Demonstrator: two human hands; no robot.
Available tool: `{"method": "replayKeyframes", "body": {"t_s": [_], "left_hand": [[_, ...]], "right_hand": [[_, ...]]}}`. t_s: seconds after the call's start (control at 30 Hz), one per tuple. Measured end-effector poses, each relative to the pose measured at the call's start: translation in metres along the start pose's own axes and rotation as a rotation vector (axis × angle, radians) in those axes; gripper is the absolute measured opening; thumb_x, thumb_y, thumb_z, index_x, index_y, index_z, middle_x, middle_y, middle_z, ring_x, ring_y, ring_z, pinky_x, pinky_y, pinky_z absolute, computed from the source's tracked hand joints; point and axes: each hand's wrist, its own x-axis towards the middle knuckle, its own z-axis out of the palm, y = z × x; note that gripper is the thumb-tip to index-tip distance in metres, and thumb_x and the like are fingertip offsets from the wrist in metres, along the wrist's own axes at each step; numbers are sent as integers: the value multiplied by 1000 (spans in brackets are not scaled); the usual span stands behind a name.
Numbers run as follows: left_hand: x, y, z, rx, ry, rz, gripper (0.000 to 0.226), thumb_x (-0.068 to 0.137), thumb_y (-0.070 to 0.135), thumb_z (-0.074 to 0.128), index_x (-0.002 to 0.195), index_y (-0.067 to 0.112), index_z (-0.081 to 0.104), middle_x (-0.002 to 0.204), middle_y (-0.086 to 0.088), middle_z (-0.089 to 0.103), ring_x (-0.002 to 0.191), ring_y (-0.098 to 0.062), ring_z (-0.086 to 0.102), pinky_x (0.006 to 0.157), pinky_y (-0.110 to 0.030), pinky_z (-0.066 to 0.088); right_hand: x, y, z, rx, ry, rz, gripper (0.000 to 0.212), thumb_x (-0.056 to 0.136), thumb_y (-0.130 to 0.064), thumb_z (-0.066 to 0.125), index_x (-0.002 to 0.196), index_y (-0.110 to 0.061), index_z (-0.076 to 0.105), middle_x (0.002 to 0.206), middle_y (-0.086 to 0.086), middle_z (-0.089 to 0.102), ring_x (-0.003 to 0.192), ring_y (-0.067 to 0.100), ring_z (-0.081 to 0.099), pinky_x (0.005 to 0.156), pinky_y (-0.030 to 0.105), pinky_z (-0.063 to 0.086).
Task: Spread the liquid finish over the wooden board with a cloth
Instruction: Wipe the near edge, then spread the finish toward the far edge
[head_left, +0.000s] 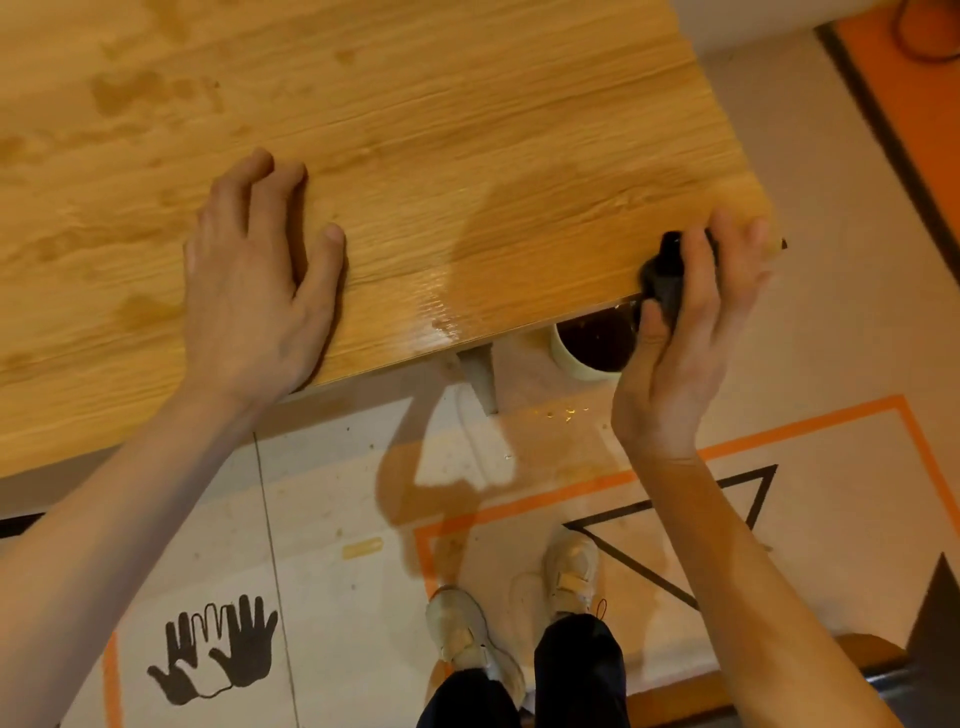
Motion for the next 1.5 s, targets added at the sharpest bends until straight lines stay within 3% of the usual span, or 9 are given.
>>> {"method": "replayKeyframes", "body": {"t_s": [0.27, 0.47, 0.67, 0.77, 0.93, 1.07, 1.2, 1.33, 1.5], "left_hand": [[3, 0, -1, 6, -10, -14, 61, 104, 46, 36, 154, 11, 40, 161, -12, 34, 148, -31, 32, 118, -44, 23], [1, 1, 1, -1, -16, -17, 61, 103, 47, 36, 153, 12, 41, 161, -12, 34, 148, -31, 32, 116, -43, 24], [2, 0, -1, 1, -15, -24, 62, 101, 46, 37, 153, 11, 41, 160, -13, 35, 148, -31, 32, 116, -42, 23], [4, -1, -2, -38, 8, -14, 55, 105, 38, 37, 152, 11, 42, 159, -12, 36, 147, -29, 33, 116, -41, 24], [-2, -19, -15, -143, -29, 56, 50, 104, 24, 41, 151, 9, 40, 155, -16, 40, 146, -29, 36, 119, -42, 28], [-12, -66, -41, -75, -17, -7, 52, 102, 32, 44, 150, 13, 43, 156, -15, 39, 145, -29, 36, 120, -48, 28], [-21, -96, -50, -33, -7, -85, 54, 103, 41, 40, 150, 13, 43, 157, -15, 38, 146, -31, 34, 120, -53, 28], [-19, -95, -47, -9, 6, -86, 53, 104, 40, 38, 150, 12, 44, 156, -16, 38, 146, -33, 34, 118, -54, 29], [-22, -94, -46, -6, 14, -85, 52, 105, 38, 39, 150, 13, 45, 156, -15, 39, 146, -33, 34, 116, -53, 30]], "right_hand": [[-58, -106, 66, -4, -134, 57, 44, 100, -6, 41, 142, -12, 28, 150, 16, 20, 146, 36, 4, 119, 58, 9], [-29, -37, 24, -130, -166, -145, 70, 95, 4, 47, 152, -23, 18, 152, 11, 28, 147, 23, 12, 120, 47, 2], [-27, -70, 33, -50, 2, 132, 50, 98, 7, 34, 146, 2, 21, 154, 27, 22, 145, 31, 4, 120, 52, 0], [-58, -121, 68, -55, -173, 54, 72, 88, 15, 42, 149, -12, 15, 157, 5, 17, 149, 27, -1, 120, 50, -3], [-53, -115, 52, -99, -416, -164, 67, 90, 7, 43, 148, -16, 20, 155, 6, 24, 149, 23, 12, 121, 42, -7], [-17, -58, 6, -103, -250, 35, 49, 98, 7, 37, 146, 1, 27, 153, 23, 29, 146, 37, 20, 121, 52, 4], [-19, -84, 17, -43, -175, 164, 47, 98, 8, 39, 144, 10, 28, 154, 20, 23, 146, 36, 15, 123, 35, 10], [-61, -160, 67, -222, -429, -75, 62, 89, 9, 17, 150, -2, 17, 157, 14, 22, 149, 30, 8, 123, 42, 4], [-52, -189, 70, -161, -685, -188, 60, 88, 1, 28, 147, -4, 34, 154, 13, 35, 147, 29, 22, 123, 43, 8]]}}
